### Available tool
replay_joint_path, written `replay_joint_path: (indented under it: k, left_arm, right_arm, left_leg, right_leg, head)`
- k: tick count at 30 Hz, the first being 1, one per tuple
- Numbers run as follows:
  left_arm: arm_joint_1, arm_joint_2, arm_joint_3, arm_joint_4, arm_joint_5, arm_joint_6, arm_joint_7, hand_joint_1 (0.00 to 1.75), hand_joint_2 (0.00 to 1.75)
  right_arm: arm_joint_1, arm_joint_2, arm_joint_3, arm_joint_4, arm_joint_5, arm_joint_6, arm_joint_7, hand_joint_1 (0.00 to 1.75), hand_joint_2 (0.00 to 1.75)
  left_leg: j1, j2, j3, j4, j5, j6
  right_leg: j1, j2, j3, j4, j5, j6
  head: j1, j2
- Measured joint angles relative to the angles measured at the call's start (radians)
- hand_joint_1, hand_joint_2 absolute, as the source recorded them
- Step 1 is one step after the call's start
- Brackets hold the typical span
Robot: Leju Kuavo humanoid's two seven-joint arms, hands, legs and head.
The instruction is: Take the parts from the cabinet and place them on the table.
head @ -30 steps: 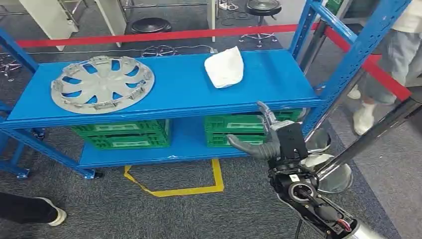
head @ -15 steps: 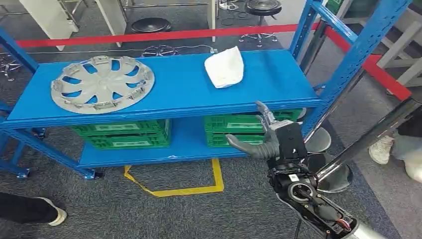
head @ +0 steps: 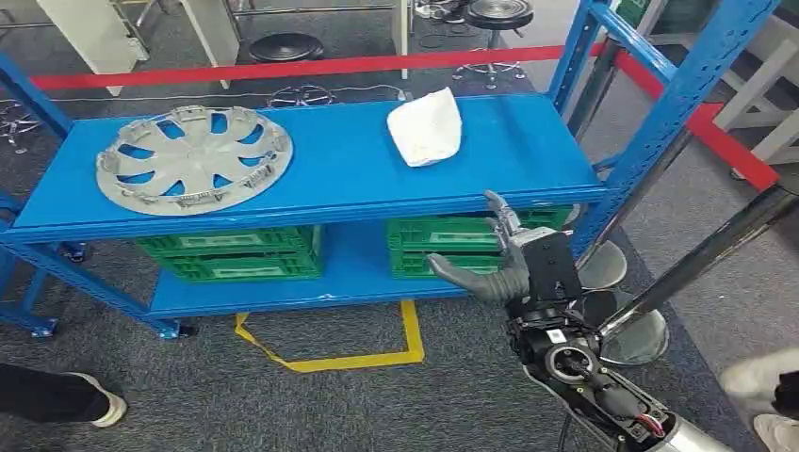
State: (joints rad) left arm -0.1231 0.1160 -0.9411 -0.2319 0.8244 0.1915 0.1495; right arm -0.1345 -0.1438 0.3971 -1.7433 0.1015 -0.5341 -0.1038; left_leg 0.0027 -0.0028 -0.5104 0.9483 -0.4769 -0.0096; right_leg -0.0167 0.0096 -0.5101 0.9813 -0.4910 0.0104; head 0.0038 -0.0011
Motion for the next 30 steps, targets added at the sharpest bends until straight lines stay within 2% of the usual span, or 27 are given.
replay_joint_path:
  k: [6, 7, 26, 30]
  left_arm:
    - [0.000, 0.000, 0.000, 0.000, 0.000, -0.002, 0.000, 0.00, 0.00]
    - [0.000, 0.000, 0.000, 0.000, 0.000, -0.003, 0.000, 0.00, 1.75]
    - [0.002, 0.000, 0.000, 0.000, -0.001, -0.012, -0.002, 0.00, 1.75]
    - [0.002, 0.002, 0.000, 0.000, -0.005, -0.015, -0.002, 0.00, 1.75]
  right_arm:
    - [0.000, 0.000, 0.000, 0.000, 0.000, 0.000, -0.001, 0.00, 1.75]
    - [0.000, 0.000, 0.000, 0.000, 0.000, 0.000, -0.001, 0.00, 1.75]
    - [0.001, 0.000, 0.000, 0.000, -0.002, 0.000, -0.002, 0.00, 1.75]
    - [0.005, 0.000, 0.000, 0.000, -0.002, 0.000, -0.002, 0.00, 1.75]
  left_leg:
    - [0.000, 0.000, 0.000, 0.000, 0.000, 0.000]
    - [0.000, 0.000, 0.000, 0.000, 0.000, 0.000]
    - [-0.002, 0.000, -0.001, 0.003, -0.001, 0.001]
    - [-0.004, 0.000, -0.003, 0.007, -0.003, 0.004]
  right_leg:
    - [0.000, 0.000, 0.000, 0.000, 0.000, 0.000]
    - [0.000, 0.000, 0.000, 0.000, 0.000, 0.000]
    - [-0.003, 0.000, 0.000, -0.001, 0.000, 0.000]
    - [-0.005, 0.000, 0.000, -0.001, 0.001, 0.003]
  head:
    - [0.000, 0.000]
    - [0.000, 0.000]
    - [-0.001, 0.000]
    - [-0.002, 0.000]
